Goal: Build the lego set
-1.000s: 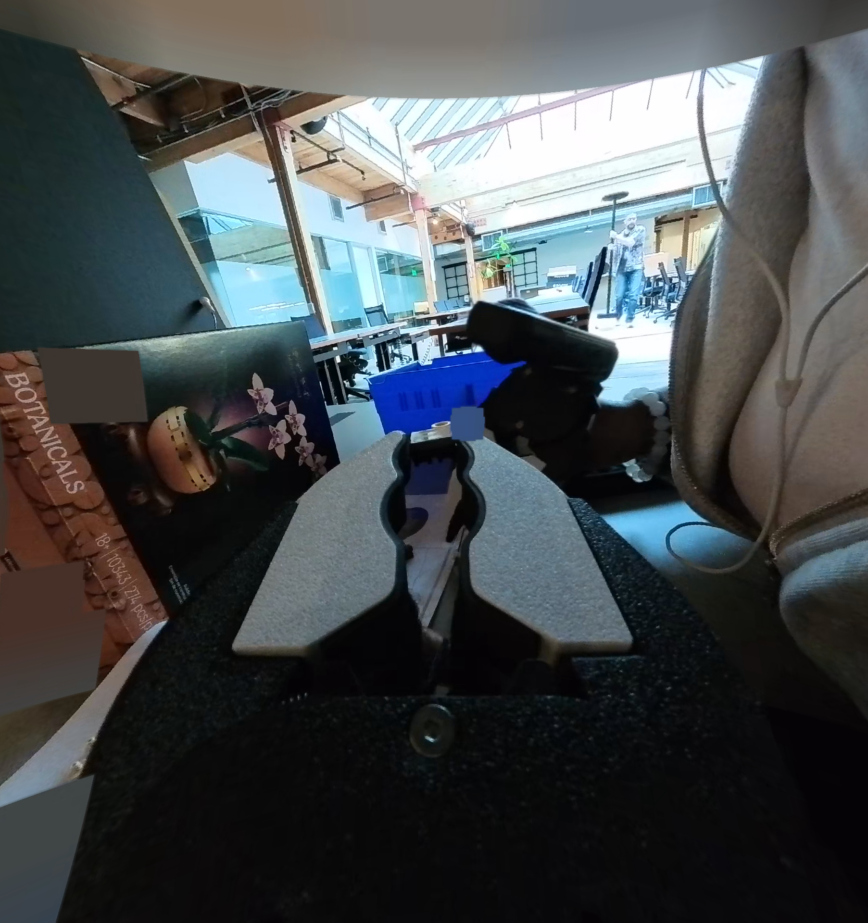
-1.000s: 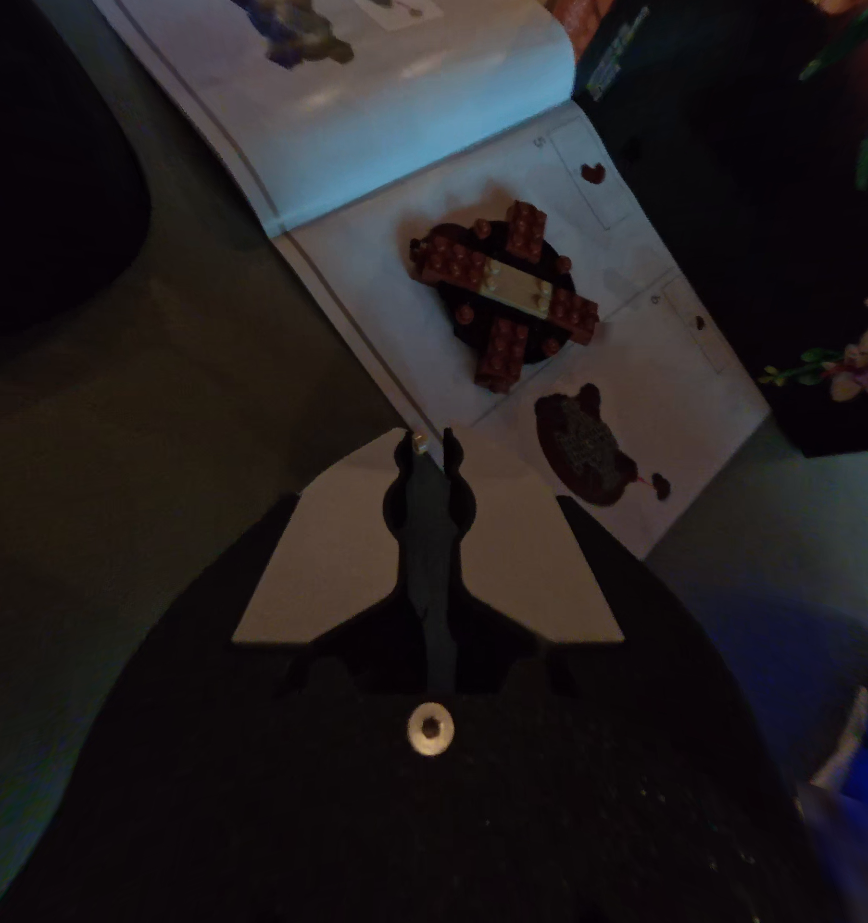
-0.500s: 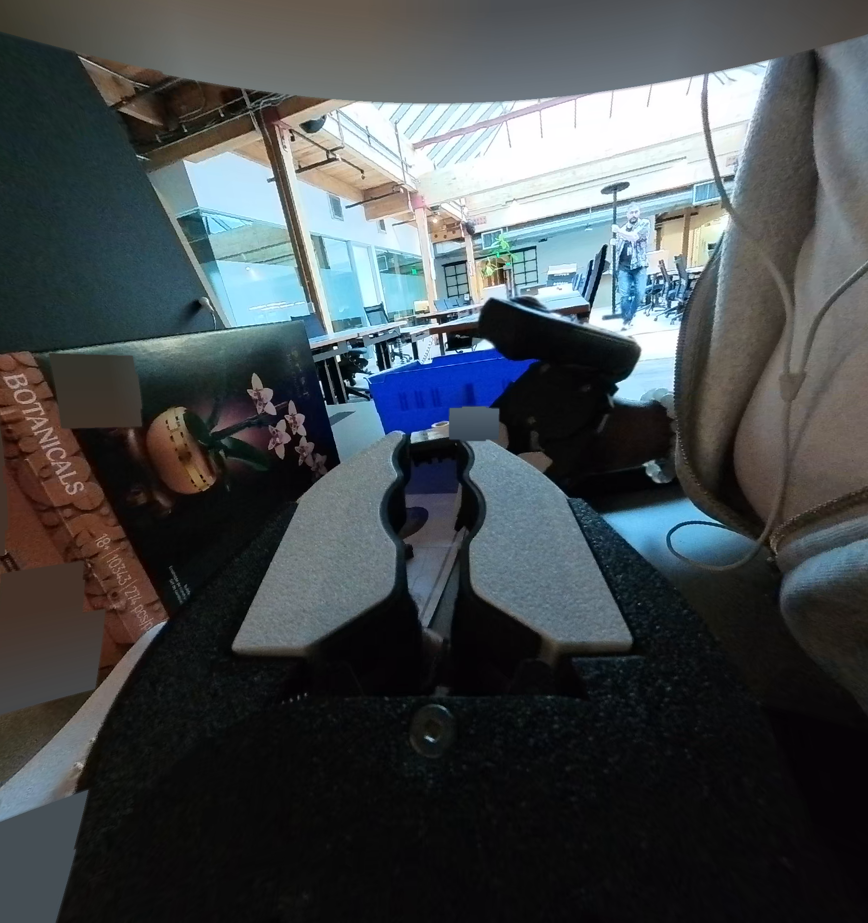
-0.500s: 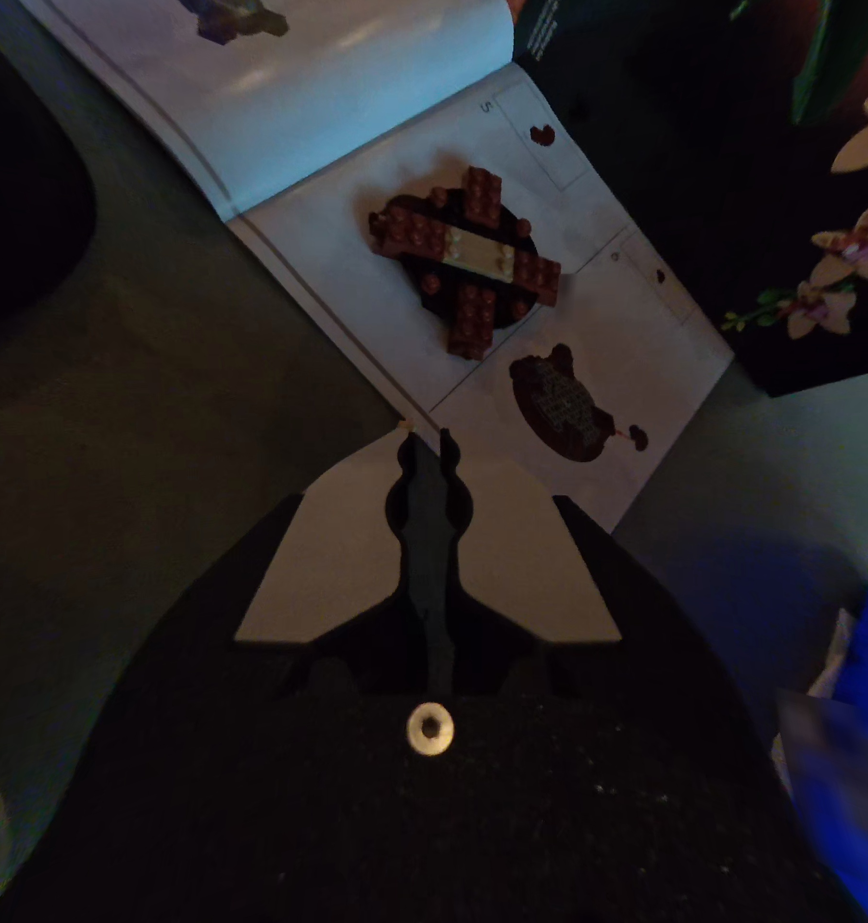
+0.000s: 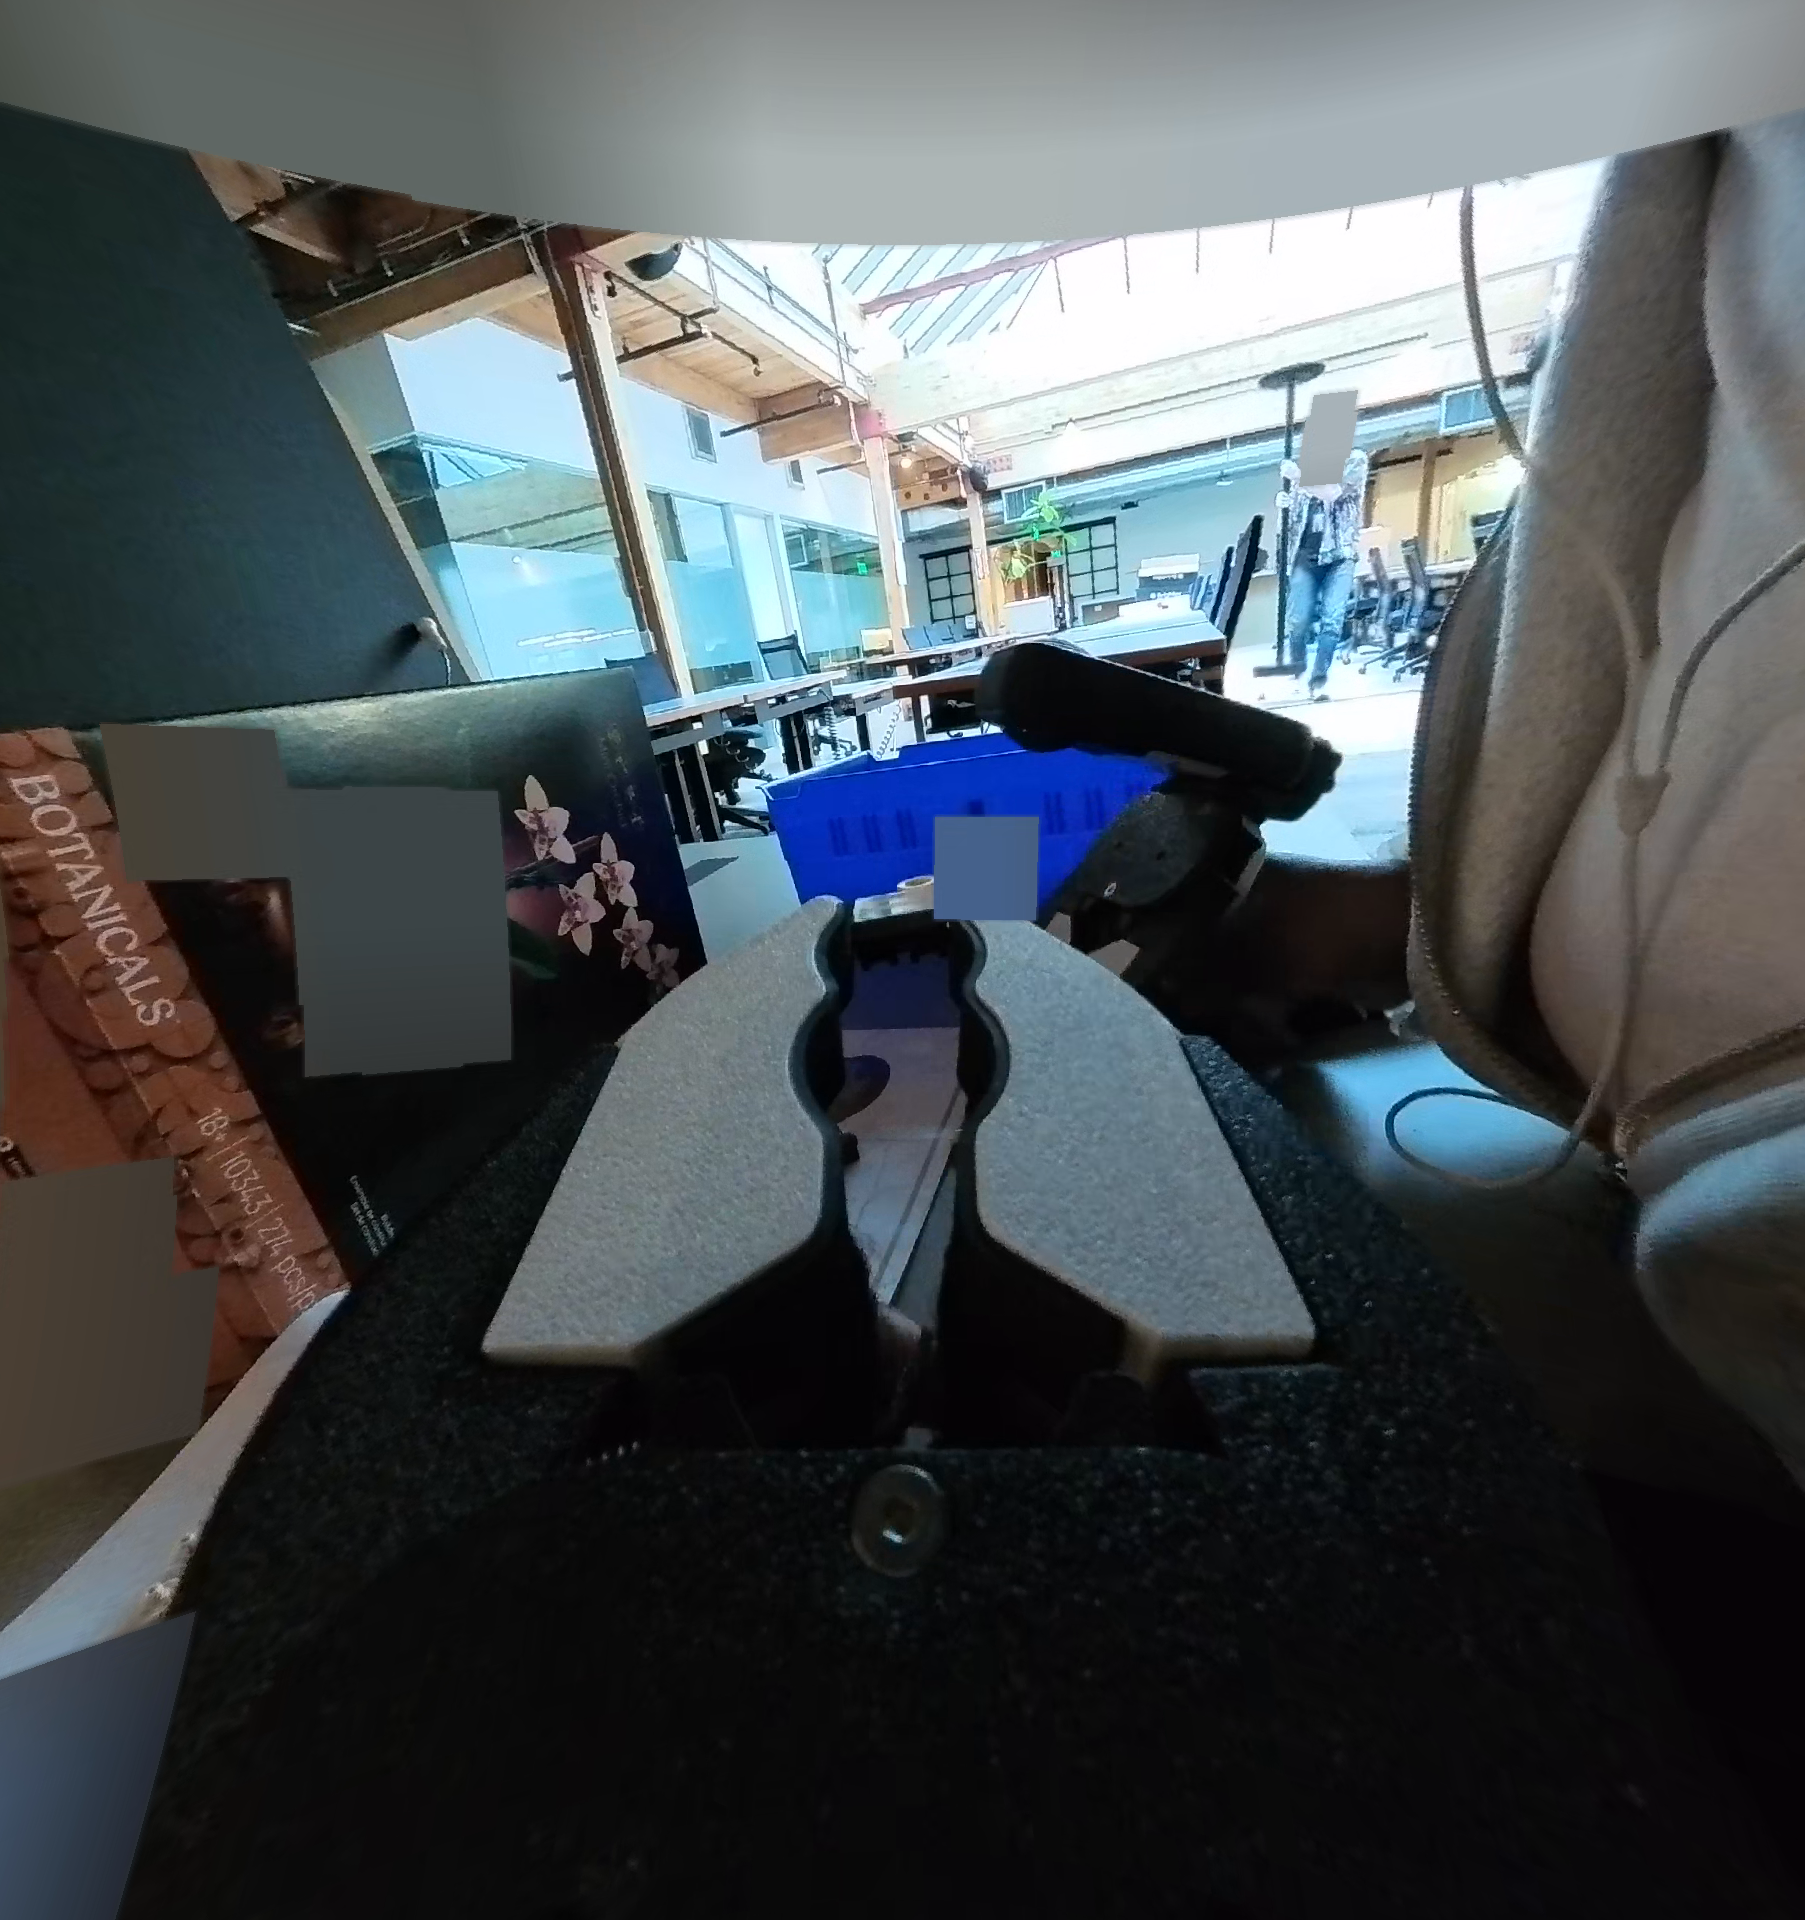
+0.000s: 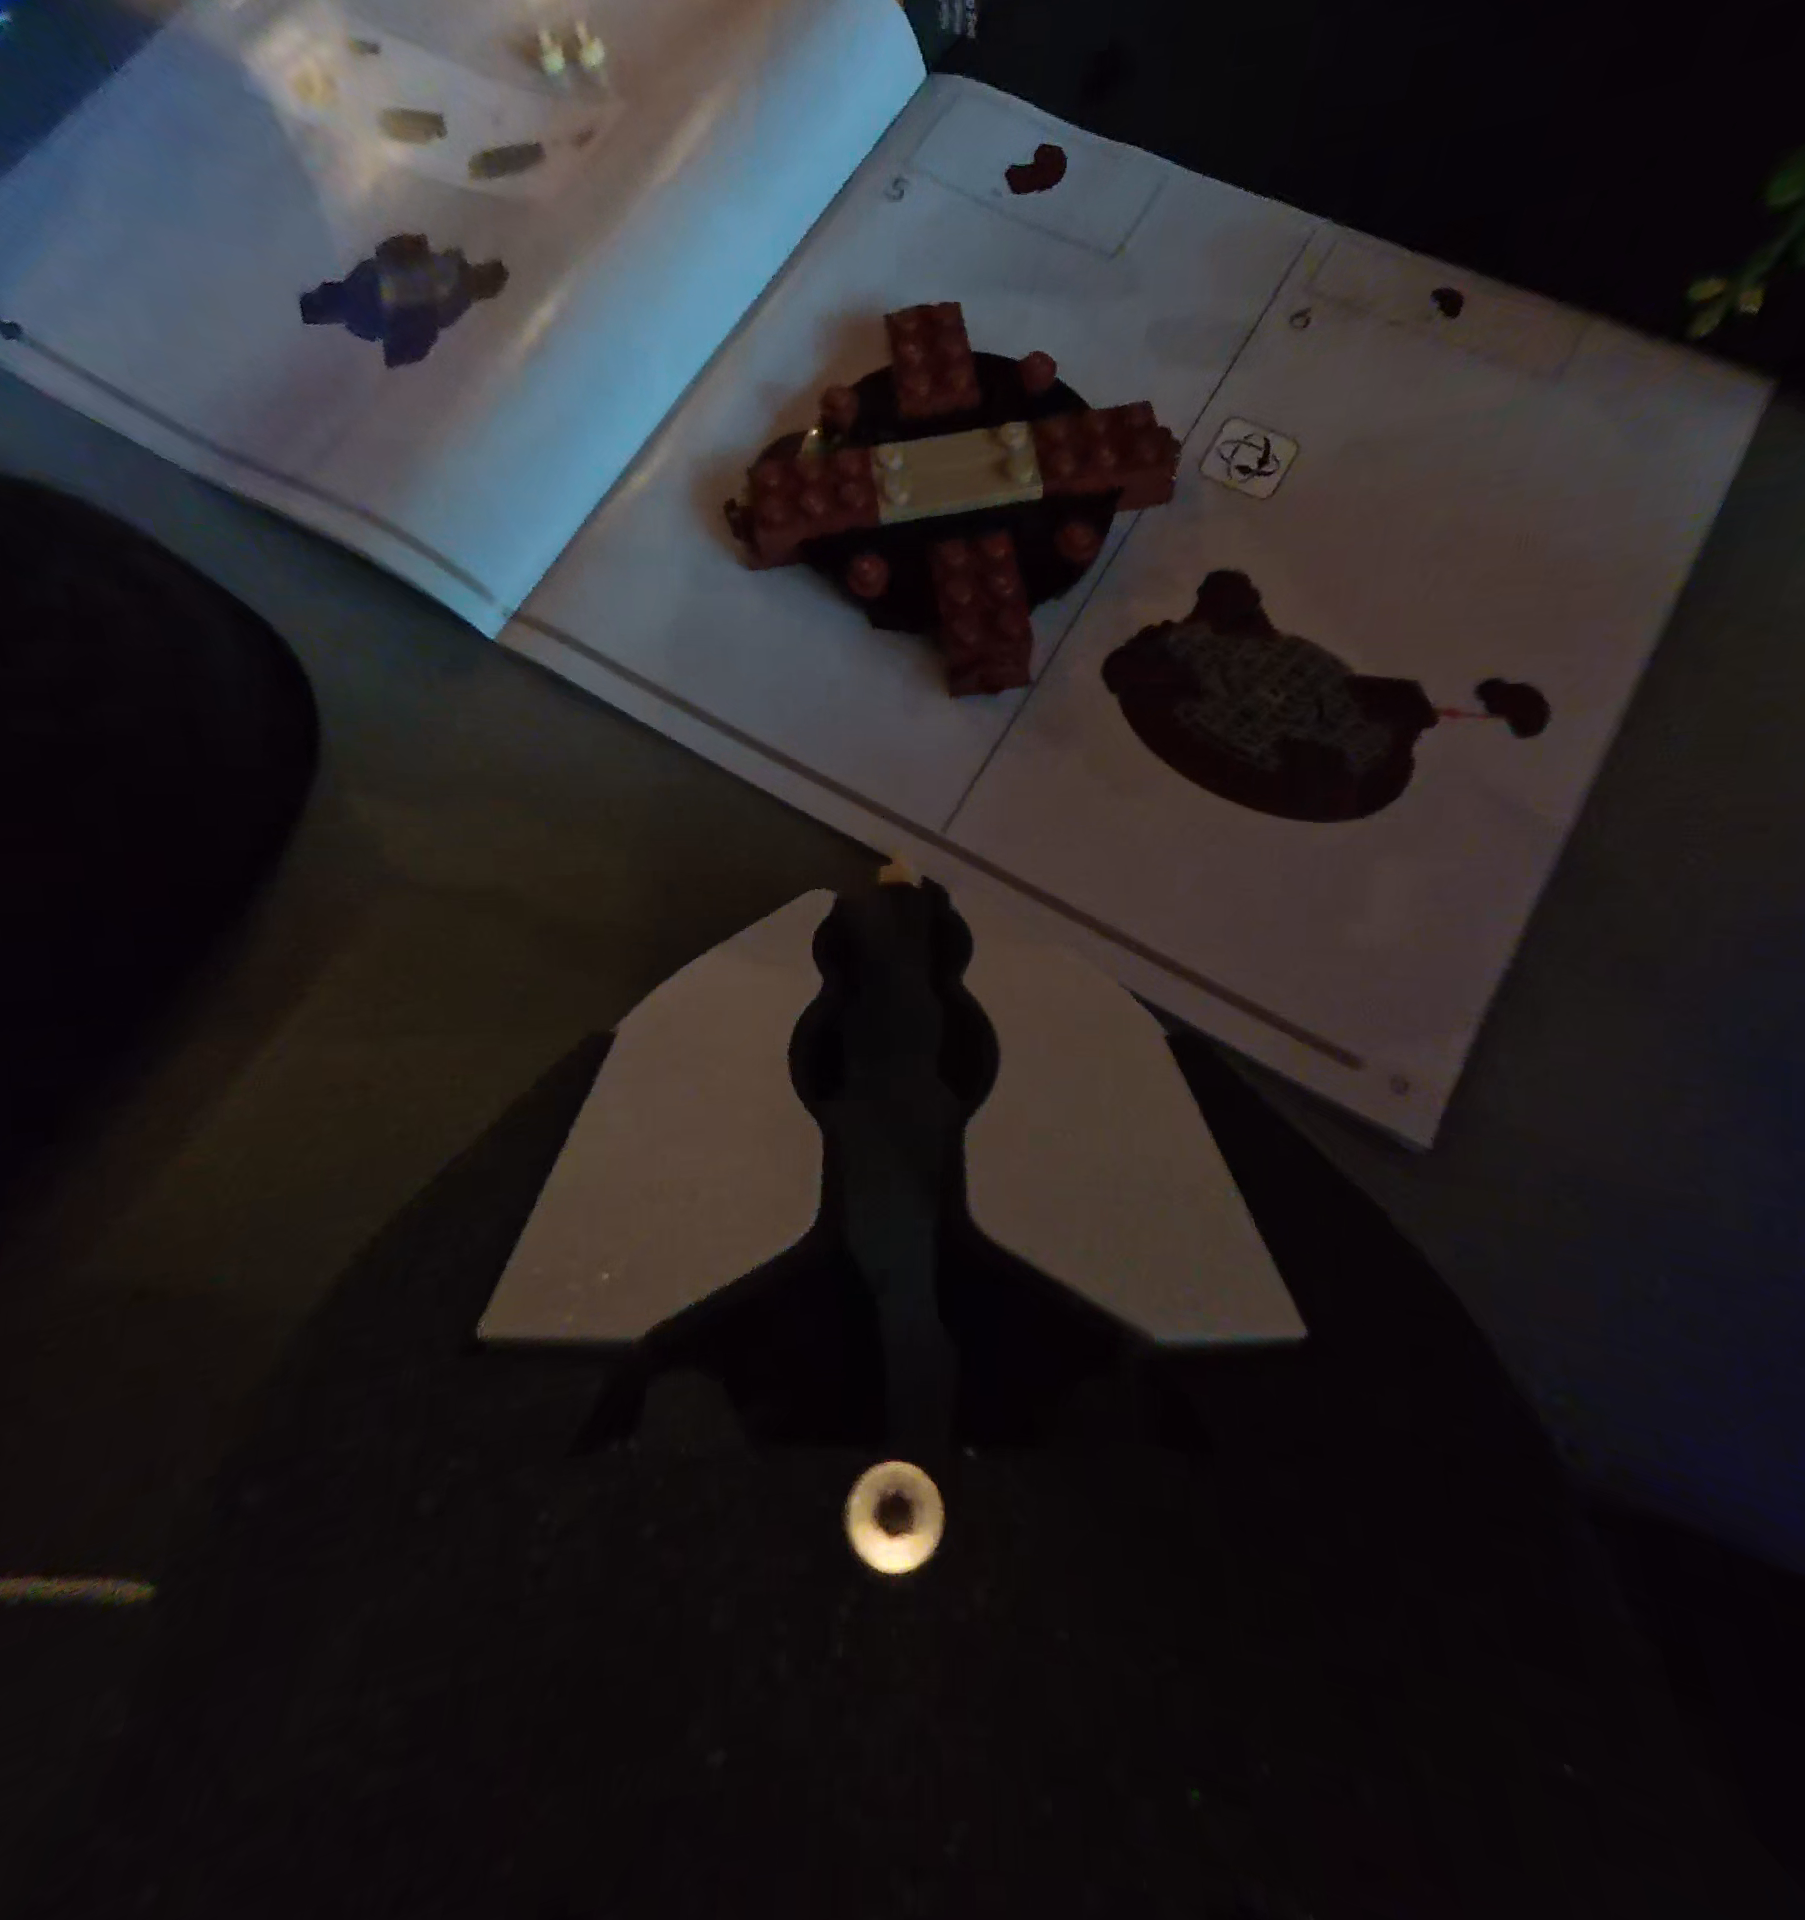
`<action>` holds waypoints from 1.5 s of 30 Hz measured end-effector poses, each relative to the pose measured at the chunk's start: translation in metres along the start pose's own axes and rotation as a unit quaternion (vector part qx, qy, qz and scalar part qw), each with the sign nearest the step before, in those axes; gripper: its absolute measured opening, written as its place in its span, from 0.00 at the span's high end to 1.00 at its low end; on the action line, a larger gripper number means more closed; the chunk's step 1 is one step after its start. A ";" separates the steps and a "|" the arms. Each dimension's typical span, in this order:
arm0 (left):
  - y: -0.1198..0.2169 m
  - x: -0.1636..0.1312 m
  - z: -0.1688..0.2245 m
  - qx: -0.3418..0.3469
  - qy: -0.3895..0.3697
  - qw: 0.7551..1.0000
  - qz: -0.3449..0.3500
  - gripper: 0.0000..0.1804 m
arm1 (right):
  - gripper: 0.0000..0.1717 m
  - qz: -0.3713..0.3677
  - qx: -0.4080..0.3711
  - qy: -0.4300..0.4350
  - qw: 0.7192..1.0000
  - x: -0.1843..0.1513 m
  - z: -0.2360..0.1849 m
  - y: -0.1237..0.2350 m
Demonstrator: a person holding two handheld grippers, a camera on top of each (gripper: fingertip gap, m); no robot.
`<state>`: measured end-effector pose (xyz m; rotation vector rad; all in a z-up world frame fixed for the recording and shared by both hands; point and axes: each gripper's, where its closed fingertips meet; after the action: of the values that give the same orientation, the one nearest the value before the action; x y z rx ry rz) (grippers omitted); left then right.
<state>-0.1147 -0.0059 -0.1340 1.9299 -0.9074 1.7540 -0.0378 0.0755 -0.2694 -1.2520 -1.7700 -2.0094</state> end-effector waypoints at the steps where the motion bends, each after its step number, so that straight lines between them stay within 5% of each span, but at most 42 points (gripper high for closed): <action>1: 0.000 0.000 -0.001 0.000 0.001 1.000 0.001 0.91 | 0.91 0.003 -0.003 0.000 1.000 0.000 -0.001 0.000; 25: -0.002 -0.002 0.001 -0.001 -0.006 1.000 -0.007 0.91 | 0.97 -0.009 0.010 0.090 0.996 0.010 -0.007 0.016; 35: -0.008 -0.008 0.008 -0.010 -0.035 0.999 -0.037 0.91 | 0.97 -0.032 0.172 0.133 0.975 0.035 -0.017 0.056; 45: -0.007 -0.007 0.004 0.003 -0.025 0.999 -0.034 0.91 | 0.97 -0.061 0.381 0.132 0.913 0.073 -0.076 0.075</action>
<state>-0.1073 -0.0020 -0.1400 1.9937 -0.8450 1.6791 -0.0713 0.0155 -0.1600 -0.5997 -2.1848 -1.2118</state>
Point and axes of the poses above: each gripper's, where its closed fingertips meet, y back along the fingers, x out of its top, z = x × y across the jaws, and after that the axes turned 4 degrees about -z, right-handed
